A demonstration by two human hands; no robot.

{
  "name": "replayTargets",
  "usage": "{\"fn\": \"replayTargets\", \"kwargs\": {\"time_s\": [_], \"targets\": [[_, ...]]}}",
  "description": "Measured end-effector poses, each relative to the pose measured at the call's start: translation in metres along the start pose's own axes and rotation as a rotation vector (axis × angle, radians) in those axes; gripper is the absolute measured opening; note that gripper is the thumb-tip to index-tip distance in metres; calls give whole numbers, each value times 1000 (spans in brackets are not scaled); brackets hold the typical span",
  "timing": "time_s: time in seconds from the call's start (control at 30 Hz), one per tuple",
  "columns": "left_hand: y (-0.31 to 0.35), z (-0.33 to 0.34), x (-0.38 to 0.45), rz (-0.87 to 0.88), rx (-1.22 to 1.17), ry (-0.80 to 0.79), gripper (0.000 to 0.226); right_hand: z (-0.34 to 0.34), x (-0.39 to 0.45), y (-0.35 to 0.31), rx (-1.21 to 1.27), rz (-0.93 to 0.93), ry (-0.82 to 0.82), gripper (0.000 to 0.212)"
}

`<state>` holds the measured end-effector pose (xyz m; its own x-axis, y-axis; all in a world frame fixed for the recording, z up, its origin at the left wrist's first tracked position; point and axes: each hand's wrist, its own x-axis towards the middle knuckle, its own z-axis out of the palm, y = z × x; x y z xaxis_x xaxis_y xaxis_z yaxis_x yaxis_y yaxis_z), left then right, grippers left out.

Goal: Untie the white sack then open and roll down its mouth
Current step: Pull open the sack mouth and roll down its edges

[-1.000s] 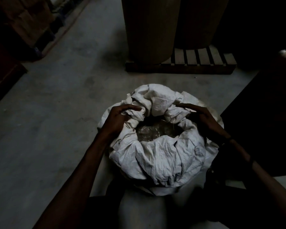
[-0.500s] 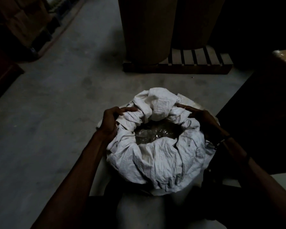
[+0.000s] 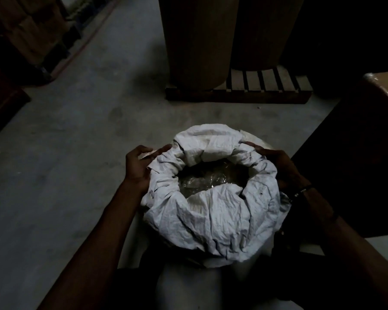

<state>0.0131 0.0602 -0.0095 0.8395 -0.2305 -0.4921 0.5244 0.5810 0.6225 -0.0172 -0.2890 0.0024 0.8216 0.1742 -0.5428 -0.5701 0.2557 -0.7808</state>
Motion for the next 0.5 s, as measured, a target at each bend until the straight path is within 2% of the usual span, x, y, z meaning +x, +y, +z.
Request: {"fn": "replayTargets", "kwargs": {"time_s": [0.07, 0.1, 0.2, 0.27, 0.37, 0.43, 0.5], "targets": [[1, 0, 0, 23, 126, -22, 51, 6, 0, -4, -127, -116, 24, 40], [3, 4, 0, 62, 264, -29, 44, 8, 3, -5, -272, -234, 41, 38], [9, 15, 1, 244, 728, 34, 16, 9, 5, -3, -602, -475, 67, 29], [10, 11, 9, 415, 986, 88, 3, 16, -4, -3, -840, -608, 194, 26], [6, 8, 11, 684, 1303, 297, 20, 26, -15, 0, -1147, -725, 497, 29], [5, 21, 8, 958, 1406, 334, 28, 36, -17, -3, -1243, -850, 705, 35], [6, 42, 9, 1103, 1428, 259, 28, 48, -10, -9, -1202, -997, 653, 41]]}}
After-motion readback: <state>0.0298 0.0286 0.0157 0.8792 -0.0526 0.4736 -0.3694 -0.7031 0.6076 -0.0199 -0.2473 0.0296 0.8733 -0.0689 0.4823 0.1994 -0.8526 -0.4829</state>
